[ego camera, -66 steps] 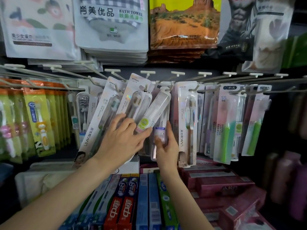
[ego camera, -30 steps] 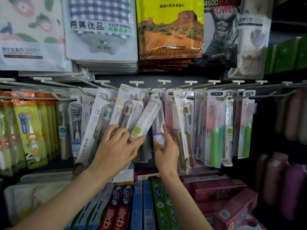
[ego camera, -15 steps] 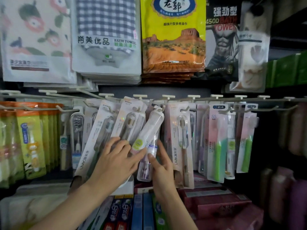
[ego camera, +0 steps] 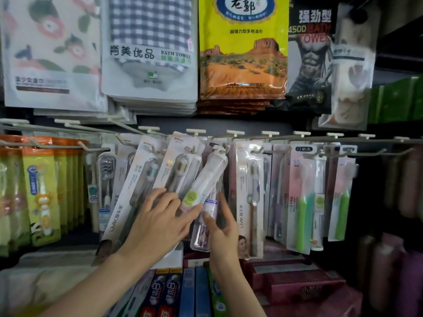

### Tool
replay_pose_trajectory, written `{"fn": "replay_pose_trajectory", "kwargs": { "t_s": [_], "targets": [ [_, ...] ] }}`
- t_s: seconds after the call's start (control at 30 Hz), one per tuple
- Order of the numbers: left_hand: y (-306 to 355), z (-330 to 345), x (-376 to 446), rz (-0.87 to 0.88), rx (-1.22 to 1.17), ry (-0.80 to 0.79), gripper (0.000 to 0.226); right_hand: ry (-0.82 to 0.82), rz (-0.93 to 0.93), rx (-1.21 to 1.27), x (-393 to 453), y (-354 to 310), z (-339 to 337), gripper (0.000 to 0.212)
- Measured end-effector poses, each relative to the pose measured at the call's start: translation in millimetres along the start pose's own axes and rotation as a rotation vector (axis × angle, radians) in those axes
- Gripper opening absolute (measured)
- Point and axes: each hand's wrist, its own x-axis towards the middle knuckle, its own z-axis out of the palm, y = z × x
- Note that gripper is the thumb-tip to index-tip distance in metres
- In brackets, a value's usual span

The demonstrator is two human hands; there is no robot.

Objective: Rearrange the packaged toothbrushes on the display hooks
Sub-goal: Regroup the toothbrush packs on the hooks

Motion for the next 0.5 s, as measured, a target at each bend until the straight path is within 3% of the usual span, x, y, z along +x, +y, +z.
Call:
{"fn": "replay_pose_trajectory", "kwargs": {
  "t_s": [0.07, 0.2, 0.3, 0.37, 0.5],
  "targets": [
    [-0.3, 1.3, -1.1, 0.007, 0.009, -0.002, 0.036, 0.028, -0.045, -0.069, 2.1, 0.7, -1.6, 0.055],
    [1.6, 4.1, -1.5, 0.008, 0.010, 0.016, 0.034, 0.117, -0.168, -0.436, 9.5, -2.0, -15.1, 0.059],
    [5.0, 7.1, -1.3, 0.008, 0.020, 0.049, 0.034, 0.090, -0.189, -0.536, 13.6, -5.7, -23.6, 0.061],
    [6.3, 8.6, -1.0, 0.006, 0.013, 0.055, 0.033, 0.029, -0.158, -0.456, 15.2, -6.6, -29.8, 0.058],
    [8.5, 11.0, -1.5, -0.005, 0.008, 0.064, 0.032, -0.128, 0.063, -0.048, 13.2, -8.1, -36.3, 0.051]
  ]
}}
